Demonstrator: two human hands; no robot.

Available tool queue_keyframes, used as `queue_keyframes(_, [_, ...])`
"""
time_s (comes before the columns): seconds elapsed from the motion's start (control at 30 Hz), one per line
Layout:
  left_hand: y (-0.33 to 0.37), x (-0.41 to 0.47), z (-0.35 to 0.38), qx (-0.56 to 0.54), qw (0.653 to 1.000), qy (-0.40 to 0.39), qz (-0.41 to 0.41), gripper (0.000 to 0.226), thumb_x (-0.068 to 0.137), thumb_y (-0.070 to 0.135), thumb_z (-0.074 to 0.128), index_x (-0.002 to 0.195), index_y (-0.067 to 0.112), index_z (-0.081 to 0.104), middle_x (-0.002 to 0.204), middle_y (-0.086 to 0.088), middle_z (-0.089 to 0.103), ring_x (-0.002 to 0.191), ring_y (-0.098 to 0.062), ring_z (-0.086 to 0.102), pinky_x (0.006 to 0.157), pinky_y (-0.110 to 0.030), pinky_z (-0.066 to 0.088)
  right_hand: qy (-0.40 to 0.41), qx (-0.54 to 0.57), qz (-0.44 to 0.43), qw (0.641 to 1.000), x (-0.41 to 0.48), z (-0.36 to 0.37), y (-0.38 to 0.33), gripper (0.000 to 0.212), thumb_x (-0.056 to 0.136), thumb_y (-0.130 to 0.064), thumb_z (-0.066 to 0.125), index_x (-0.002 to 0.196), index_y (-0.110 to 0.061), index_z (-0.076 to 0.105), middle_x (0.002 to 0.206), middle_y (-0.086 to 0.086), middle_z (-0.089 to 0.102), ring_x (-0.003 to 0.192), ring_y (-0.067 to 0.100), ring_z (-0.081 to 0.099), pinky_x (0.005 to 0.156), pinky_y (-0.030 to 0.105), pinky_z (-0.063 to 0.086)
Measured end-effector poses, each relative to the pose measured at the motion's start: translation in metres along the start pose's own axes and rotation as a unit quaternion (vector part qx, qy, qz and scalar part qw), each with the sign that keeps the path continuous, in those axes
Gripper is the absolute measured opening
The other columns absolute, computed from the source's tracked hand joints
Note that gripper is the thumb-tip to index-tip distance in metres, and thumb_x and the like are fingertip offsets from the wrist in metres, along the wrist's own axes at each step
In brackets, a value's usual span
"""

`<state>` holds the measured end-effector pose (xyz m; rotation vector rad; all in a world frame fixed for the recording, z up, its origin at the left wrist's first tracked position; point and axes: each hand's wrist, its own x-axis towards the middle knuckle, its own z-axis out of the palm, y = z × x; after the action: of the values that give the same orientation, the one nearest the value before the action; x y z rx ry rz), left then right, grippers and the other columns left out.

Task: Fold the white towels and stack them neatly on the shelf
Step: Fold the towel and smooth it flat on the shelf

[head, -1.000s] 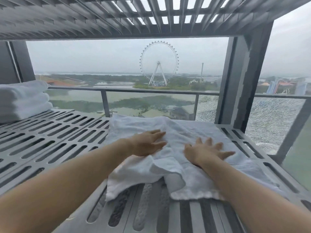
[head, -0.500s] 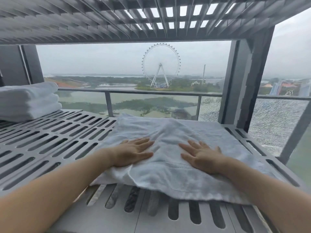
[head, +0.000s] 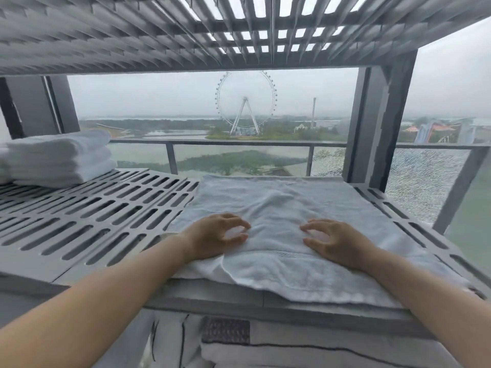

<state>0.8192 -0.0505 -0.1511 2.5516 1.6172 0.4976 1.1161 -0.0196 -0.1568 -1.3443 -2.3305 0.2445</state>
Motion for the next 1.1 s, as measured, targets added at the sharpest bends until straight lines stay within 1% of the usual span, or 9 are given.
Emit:
queue_keyframes(0.13, [0.011, -0.026, -0.005, 0.0, 1.0, 0.01, 0.03, 0.032, 0.091, 0.048, 0.048, 0.119, 0.036, 0.057, 0.129, 0.01, 0.055, 0.114, -0.008, 0.052, 0.099, -0.029, 0.039, 0.008, -0.002, -0.012, 1.0, -0.027, -0.004, -0.015, 0.033, 0.084, -0.046, 0.059, 0.115, -0.036, 0.061, 0.136, -0.009, 0.05, 0.127, 0.009, 0.044, 0.1, 0.021, 0.03])
queue_keyframes(0.23, [0.023, -0.039, -0.014, 0.006, 0.999, 0.007, 0.03, 0.028, 0.092, 0.044, 0.048, 0.114, 0.032, 0.061, 0.122, 0.008, 0.059, 0.109, -0.01, 0.055, 0.097, -0.032, 0.041, 0.077, 0.009, -0.029, 0.997, -0.045, -0.011, -0.027, 0.021, 0.08, -0.041, 0.067, 0.099, -0.031, 0.069, 0.105, -0.009, 0.067, 0.104, 0.009, 0.06, 0.085, 0.02, 0.041])
queue_keyframes(0.33, [0.043, -0.055, -0.023, -0.038, 0.998, 0.02, 0.051, 0.025, 0.092, 0.041, 0.051, 0.103, 0.027, 0.067, 0.107, 0.01, 0.064, 0.097, -0.007, 0.059, 0.09, -0.031, 0.046, 0.098, 0.046, -0.061, 0.992, -0.061, -0.015, -0.046, 0.017, 0.076, -0.047, 0.068, 0.086, -0.034, 0.07, 0.083, -0.02, 0.067, 0.08, -0.004, 0.063, 0.07, 0.018, 0.049])
queue_keyframes(0.47, [0.066, -0.079, -0.026, -0.051, 0.994, -0.002, 0.098, 0.019, 0.091, 0.039, 0.052, 0.098, 0.029, 0.067, 0.097, 0.018, 0.062, 0.089, 0.005, 0.056, 0.08, -0.019, 0.044, 0.011, 0.036, -0.129, 0.991, -0.086, -0.01, -0.074, 0.038, 0.065, -0.074, 0.058, 0.088, -0.045, 0.065, 0.093, -0.025, 0.065, 0.09, -0.01, 0.058, 0.076, 0.011, 0.045])
queue_keyframes(0.57, [0.073, -0.096, -0.033, -0.075, 0.992, -0.007, 0.102, 0.027, 0.084, 0.052, 0.056, 0.093, 0.029, 0.066, 0.096, 0.016, 0.064, 0.089, 0.005, 0.057, 0.08, -0.015, 0.044, -0.027, -0.001, -0.162, 0.986, -0.099, -0.009, -0.087, 0.057, 0.06, -0.077, 0.061, 0.101, -0.038, 0.064, 0.108, -0.022, 0.06, 0.1, -0.008, 0.052, 0.088, 0.011, 0.04])
queue_keyframes(0.67, [0.074, -0.107, -0.037, -0.001, 0.992, -0.002, 0.124, 0.027, 0.076, 0.045, 0.07, 0.094, 0.026, 0.067, 0.096, 0.013, 0.064, 0.088, 0.001, 0.057, 0.081, -0.016, 0.045, -0.023, -0.007, -0.157, 0.987, -0.107, -0.011, -0.092, 0.047, 0.066, -0.057, 0.069, 0.105, -0.031, 0.065, 0.111, -0.015, 0.061, 0.102, -0.002, 0.054, 0.09, 0.016, 0.042])
queue_keyframes(0.77, [0.075, -0.11, -0.041, 0.027, 0.993, 0.041, 0.106, 0.013, 0.081, 0.038, 0.067, 0.087, 0.026, 0.067, 0.084, 0.013, 0.063, 0.078, -0.005, 0.056, 0.075, -0.028, 0.047, 0.017, -0.008, -0.121, 0.992, -0.111, -0.014, -0.096, 0.027, 0.075, -0.025, 0.067, 0.102, -0.025, 0.068, 0.109, -0.008, 0.066, 0.103, 0.007, 0.059, 0.092, 0.027, 0.045])
queue_keyframes(0.93, [0.074, -0.103, -0.054, 0.044, 0.982, 0.15, 0.109, 0.019, 0.085, 0.039, 0.062, 0.089, 0.021, 0.064, 0.072, 0.008, 0.056, 0.067, -0.013, 0.05, 0.063, -0.028, 0.039, 0.063, -0.105, -0.046, 0.991, -0.11, -0.026, -0.083, 0.035, 0.074, -0.011, 0.055, 0.104, -0.024, 0.067, 0.108, -0.004, 0.068, 0.102, 0.017, 0.06, 0.083, 0.025, 0.046])
queue_keyframes(1.1, [0.063, -0.083, -0.056, 0.114, 0.991, 0.032, 0.059, 0.027, 0.077, 0.046, 0.069, 0.096, 0.028, 0.062, 0.073, 0.012, 0.05, 0.067, -0.01, 0.047, 0.063, -0.026, 0.036, 0.092, -0.123, 0.01, 0.988, -0.096, -0.041, -0.06, 0.019, 0.086, -0.011, 0.05, 0.086, -0.02, 0.066, 0.083, 0.005, 0.069, 0.082, 0.028, 0.062, 0.063, 0.029, 0.044])
